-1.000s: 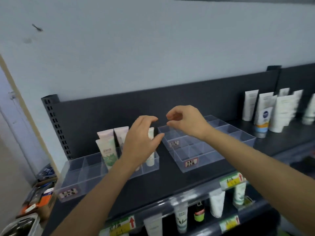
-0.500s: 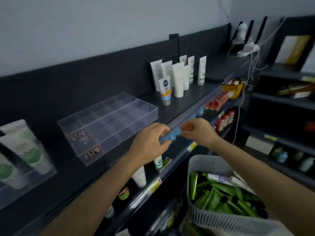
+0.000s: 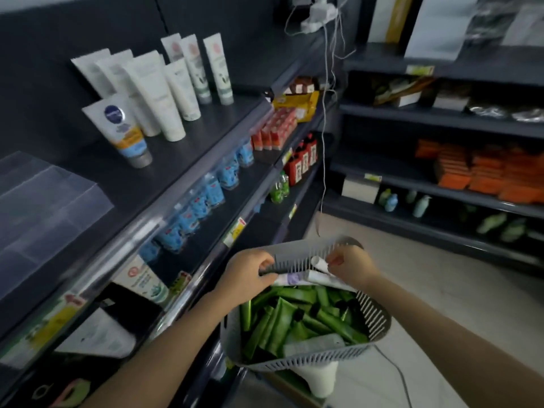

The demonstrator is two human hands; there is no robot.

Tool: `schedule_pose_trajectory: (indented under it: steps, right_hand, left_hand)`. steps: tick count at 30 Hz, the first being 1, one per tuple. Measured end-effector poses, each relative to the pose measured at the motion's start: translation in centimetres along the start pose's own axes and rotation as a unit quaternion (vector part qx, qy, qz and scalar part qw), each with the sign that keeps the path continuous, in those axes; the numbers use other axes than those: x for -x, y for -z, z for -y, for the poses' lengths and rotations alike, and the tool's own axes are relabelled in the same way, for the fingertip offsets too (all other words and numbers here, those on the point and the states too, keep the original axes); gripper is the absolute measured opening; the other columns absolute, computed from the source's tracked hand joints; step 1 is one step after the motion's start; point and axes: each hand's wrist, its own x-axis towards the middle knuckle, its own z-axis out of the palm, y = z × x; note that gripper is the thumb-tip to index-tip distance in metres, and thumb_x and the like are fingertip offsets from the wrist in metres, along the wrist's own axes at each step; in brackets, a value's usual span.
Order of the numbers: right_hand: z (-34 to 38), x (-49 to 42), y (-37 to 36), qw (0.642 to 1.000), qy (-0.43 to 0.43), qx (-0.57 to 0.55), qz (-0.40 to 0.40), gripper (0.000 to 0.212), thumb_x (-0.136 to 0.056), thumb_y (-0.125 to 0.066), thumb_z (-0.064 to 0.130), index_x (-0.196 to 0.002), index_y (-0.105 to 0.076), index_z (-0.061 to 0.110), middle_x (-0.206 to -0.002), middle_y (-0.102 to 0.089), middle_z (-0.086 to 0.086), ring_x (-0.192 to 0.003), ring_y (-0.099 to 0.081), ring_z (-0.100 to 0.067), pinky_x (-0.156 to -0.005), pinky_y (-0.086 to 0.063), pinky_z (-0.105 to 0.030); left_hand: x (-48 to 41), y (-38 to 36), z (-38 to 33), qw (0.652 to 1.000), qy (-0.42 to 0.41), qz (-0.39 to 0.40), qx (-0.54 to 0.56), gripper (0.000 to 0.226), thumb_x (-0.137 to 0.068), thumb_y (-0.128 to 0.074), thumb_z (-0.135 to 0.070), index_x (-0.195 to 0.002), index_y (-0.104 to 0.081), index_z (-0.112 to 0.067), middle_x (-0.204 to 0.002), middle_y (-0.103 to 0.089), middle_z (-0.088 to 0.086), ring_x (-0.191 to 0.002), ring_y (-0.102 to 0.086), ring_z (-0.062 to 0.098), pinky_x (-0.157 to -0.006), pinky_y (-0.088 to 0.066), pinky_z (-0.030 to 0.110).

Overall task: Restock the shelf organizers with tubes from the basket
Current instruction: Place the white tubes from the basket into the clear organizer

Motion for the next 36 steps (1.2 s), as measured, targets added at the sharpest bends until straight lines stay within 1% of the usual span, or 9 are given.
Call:
schedule_pose_trajectory:
  steps: [4, 7, 12, 14, 18, 23, 26, 31, 36]
  right_hand:
    - [-4.7, -1.0, -1.8, 0.999, -0.048, -0.01, 0.006, 0.02, -0.084, -0.058, 0.015, -0.095, -0.075, 0.018, -0.103, -0.072, -0.005, -0.099, -0.064, -0.024, -0.074, -0.039, -0.02]
    - [-6.7, -1.9, -3.3, 0.997, -0.072, -0.016, 0.018, 0.023, -0.084, -0.056, 0.013, -0.099, -0.073, 0.018, -0.107, -0.071, -0.005, -0.103, -0.063, -0.023, -0.083, -0.044, -0.023]
    - [-8.4, -4.1, -6.0, 0.993, -0.112, -0.041, 0.017, 0.026, -0.085, -0.052, 0.01, -0.102, -0.071, 0.014, -0.106, -0.07, -0.007, -0.092, -0.065, -0.024, -0.064, -0.04, -0.019]
    - [-8.8, -5.0, -6.9, 0.994, -0.103, -0.017, 0.022, 0.026, -0.087, -0.051, 0.008, -0.104, -0.07, 0.011, -0.105, -0.068, -0.007, -0.096, -0.064, -0.025, -0.064, -0.038, -0.019]
    - [-9.7, -6.9, -8.5, 0.994, -0.08, 0.065, 0.042, 0.025, -0.085, -0.045, -0.001, -0.098, -0.065, 0.003, -0.1, -0.067, -0.015, -0.096, -0.062, -0.03, -0.068, -0.04, -0.024]
    - [-10.0, -9.0, -9.4, 0.965, -0.02, 0.246, 0.094, 0.028, -0.088, -0.046, 0.004, -0.114, -0.055, 0.004, -0.112, -0.06, -0.014, -0.103, -0.059, -0.026, -0.086, -0.05, -0.032]
    - [-10.8, -10.0, -10.2, 0.957, -0.014, 0.264, 0.12, 0.032, -0.083, -0.054, 0.0, -0.115, -0.056, 0.001, -0.115, -0.057, -0.017, -0.104, -0.06, -0.029, -0.087, -0.05, -0.034]
    - [-11.5, -10.6, -11.4, 0.949, 0.008, 0.287, 0.13, 0.049, -0.084, -0.058, 0.0, -0.13, -0.042, 0.004, -0.125, -0.053, -0.013, -0.109, -0.06, -0.028, -0.088, -0.052, -0.036]
    - [-11.1, -10.8, -11.5, 0.933, 0.031, 0.332, 0.137, 0.053, -0.089, -0.053, 0.005, -0.137, -0.031, 0.004, -0.129, -0.052, -0.015, -0.111, -0.058, -0.031, -0.091, -0.051, -0.041]
  left_hand:
    - [-3.6, -4.8, 1.3, 0.996, 0.078, 0.034, 0.038, 0.026, -0.085, -0.066, -0.028, -0.104, -0.067, -0.009, -0.098, -0.068, 0.003, -0.091, -0.064, 0.018, -0.082, -0.051, 0.032]
    - [-5.9, -8.1, 2.5, 0.995, 0.08, 0.06, 0.024, 0.023, -0.089, -0.061, -0.024, -0.101, -0.067, -0.006, -0.096, -0.07, 0.009, -0.09, -0.064, 0.024, -0.081, -0.052, 0.038]
    - [-8.2, -12.3, 4.2, 0.991, 0.077, 0.095, -0.054, 0.021, -0.09, -0.054, -0.022, -0.096, -0.065, -0.004, -0.094, -0.069, 0.014, -0.089, -0.063, 0.031, -0.073, -0.051, 0.036]
    - [-9.2, -13.5, 4.7, 0.989, 0.074, 0.104, -0.08, 0.02, -0.091, -0.051, -0.02, -0.098, -0.064, -0.006, -0.099, -0.067, 0.014, -0.093, -0.062, 0.032, -0.074, -0.05, 0.035]
    - [-10.7, -15.3, 5.5, 0.982, 0.083, 0.127, -0.112, 0.027, -0.092, -0.049, -0.018, -0.112, -0.061, -0.005, -0.115, -0.063, 0.015, -0.105, -0.06, 0.033, -0.088, -0.05, 0.041]
    - [-11.1, -17.7, 6.1, 0.969, 0.066, 0.17, -0.167, 0.029, -0.091, -0.054, -0.025, -0.115, -0.057, -0.01, -0.117, -0.059, 0.009, -0.102, -0.06, 0.031, -0.082, -0.05, 0.037]
    - [-11.3, -18.2, 6.6, 0.96, 0.042, 0.181, -0.211, 0.034, -0.089, -0.058, -0.019, -0.121, -0.052, -0.011, -0.12, -0.057, 0.009, -0.107, -0.058, 0.03, -0.085, -0.049, 0.039]
    - [-11.3, -18.3, 6.7, 0.952, 0.033, 0.167, -0.256, 0.03, -0.086, -0.052, -0.003, -0.116, -0.053, -0.008, -0.116, -0.054, 0.011, -0.11, -0.053, 0.029, -0.087, -0.048, 0.04]
    - [-10.7, -17.4, 6.2, 0.952, 0.047, 0.15, -0.262, 0.026, -0.086, -0.057, -0.004, -0.111, -0.058, -0.008, -0.115, -0.051, 0.01, -0.109, -0.051, 0.027, -0.086, -0.048, 0.037]
